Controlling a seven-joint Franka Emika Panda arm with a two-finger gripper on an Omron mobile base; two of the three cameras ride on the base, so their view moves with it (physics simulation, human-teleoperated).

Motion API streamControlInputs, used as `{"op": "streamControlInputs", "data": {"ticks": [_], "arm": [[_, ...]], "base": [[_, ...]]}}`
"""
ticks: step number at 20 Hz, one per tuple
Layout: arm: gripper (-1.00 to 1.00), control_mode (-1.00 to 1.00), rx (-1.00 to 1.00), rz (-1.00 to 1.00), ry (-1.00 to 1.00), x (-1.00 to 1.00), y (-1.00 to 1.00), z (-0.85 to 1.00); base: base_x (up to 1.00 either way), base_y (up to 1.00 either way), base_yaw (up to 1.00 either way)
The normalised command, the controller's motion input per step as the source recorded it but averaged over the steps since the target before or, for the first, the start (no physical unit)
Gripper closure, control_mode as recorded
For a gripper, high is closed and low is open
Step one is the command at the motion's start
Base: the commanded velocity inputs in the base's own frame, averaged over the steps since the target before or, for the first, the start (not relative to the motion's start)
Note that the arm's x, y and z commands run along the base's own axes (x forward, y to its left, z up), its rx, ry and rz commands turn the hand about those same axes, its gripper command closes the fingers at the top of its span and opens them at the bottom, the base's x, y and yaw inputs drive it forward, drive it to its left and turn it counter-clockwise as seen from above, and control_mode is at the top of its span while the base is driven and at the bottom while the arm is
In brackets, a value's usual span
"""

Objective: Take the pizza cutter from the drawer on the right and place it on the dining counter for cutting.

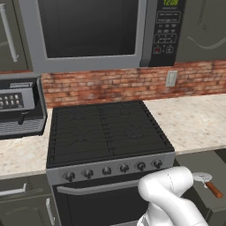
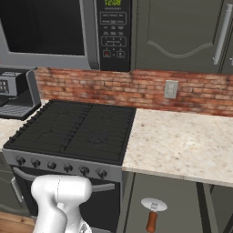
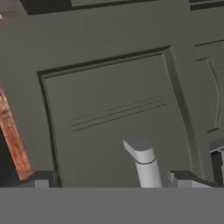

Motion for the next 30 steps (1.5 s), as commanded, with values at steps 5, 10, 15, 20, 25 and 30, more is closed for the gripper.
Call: {"op": "streamControlInputs", "data": {"ticks": [5, 10, 15, 20, 25, 30], "arm": [[-1.00, -1.00, 0.00, -0.03, 0.00, 0.00, 0.00, 0.48], [-1.00, -1.00, 0.00, 0.00, 0.06, -0.09, 0.00, 0.61], [-1.00, -1.00, -0.17, 0.00, 0.02, -0.05, 0.00, 0.05], [-1.00, -1.00, -0.14, 0.00, 0.08, 0.13, 0.00, 0.12], [-1.00, -1.00, -0.09, 0.00, 0.16, 0.29, 0.04, 0.31], [-1.00, -1.00, -0.07, 0.00, 0.19, 0.43, 0.16, 0.31]], "base": [[0.00, 0.00, 0.00], [0.00, 0.00, 0.00], [0.00, 0.00, 0.00], [0.00, 0.00, 0.00], [0.00, 0.00, 0.00], [0.00, 0.00, 0.00]]}}
